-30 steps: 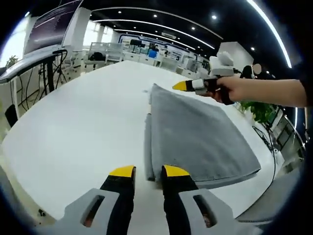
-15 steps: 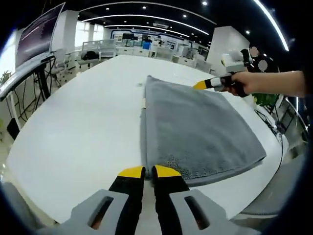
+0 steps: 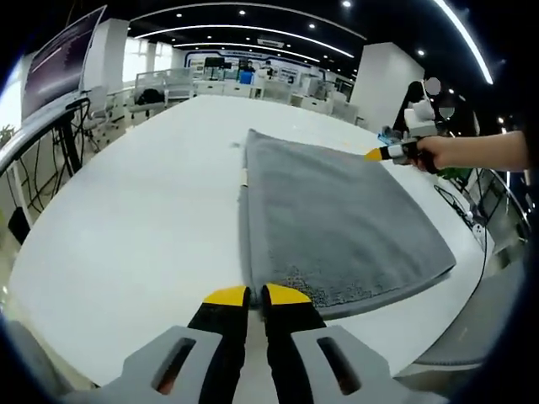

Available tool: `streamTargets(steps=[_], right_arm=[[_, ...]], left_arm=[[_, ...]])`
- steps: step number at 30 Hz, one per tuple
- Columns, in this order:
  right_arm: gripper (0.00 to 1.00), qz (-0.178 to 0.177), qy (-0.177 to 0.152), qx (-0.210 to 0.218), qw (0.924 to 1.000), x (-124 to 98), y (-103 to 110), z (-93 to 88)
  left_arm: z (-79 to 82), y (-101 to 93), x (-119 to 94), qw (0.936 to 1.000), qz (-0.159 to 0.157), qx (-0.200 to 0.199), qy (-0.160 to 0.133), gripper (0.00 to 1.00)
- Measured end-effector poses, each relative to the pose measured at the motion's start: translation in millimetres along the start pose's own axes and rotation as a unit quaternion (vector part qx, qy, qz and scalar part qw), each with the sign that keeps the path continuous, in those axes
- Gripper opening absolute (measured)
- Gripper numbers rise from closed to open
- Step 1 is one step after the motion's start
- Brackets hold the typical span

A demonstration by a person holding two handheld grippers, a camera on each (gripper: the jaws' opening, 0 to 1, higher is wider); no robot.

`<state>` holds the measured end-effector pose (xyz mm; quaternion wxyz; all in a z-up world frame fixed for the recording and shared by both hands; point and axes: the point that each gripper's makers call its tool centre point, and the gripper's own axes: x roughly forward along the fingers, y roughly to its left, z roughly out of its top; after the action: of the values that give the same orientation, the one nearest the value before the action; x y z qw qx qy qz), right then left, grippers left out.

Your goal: Fold the towel on the table until its edges align and the towel forms a compact rectangular stack.

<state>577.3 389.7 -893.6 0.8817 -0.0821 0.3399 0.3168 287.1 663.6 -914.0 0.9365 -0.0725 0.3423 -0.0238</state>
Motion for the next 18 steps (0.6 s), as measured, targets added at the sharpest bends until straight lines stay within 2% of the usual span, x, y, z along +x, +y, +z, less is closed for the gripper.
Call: streamTargets(steps=[2, 3, 8, 11, 12, 13, 18], right_arm=[[0.24, -0.009, 0.002, 0.007, 0.9999, 1, -15, -4.1], [0.24, -0.013, 0.003, 0.010, 0.9999, -6, -13, -6.2], [0.22, -0.037, 0.007, 0.031, 0.9988, -11, -34, -14.3], [0.20, -0.053, 0.012, 0.042, 0.9976, -13, -38, -21.5], [0.19, -0.056, 0.011, 0.047, 0.9972, -13, -40, -23.0], [0.19, -0.060, 0.012, 0.051, 0.9968, -14, -43, -25.0], [0.16, -0.062, 0.012, 0.055, 0.9965, -10, -49, -26.8]], left_arm=[[0.0, 0.0, 0, 1.0000, -0.001, 0.000, -0.002, 0.07], [0.1, 0.0, 1, 1.0000, -0.001, 0.001, -0.003, 0.07], [0.2, 0.2, 1, 0.9999, 0.002, 0.010, -0.003, 0.07], [0.4, -0.3, 1, 0.9999, 0.002, 0.007, -0.007, 0.07], [0.7, -1.4, 0, 0.9999, 0.003, -0.012, -0.007, 0.07], [1.0, -1.0, 0, 0.9999, 0.003, -0.014, -0.007, 0.07], [0.8, -0.1, 0, 1.0000, 0.007, -0.007, -0.002, 0.07]])
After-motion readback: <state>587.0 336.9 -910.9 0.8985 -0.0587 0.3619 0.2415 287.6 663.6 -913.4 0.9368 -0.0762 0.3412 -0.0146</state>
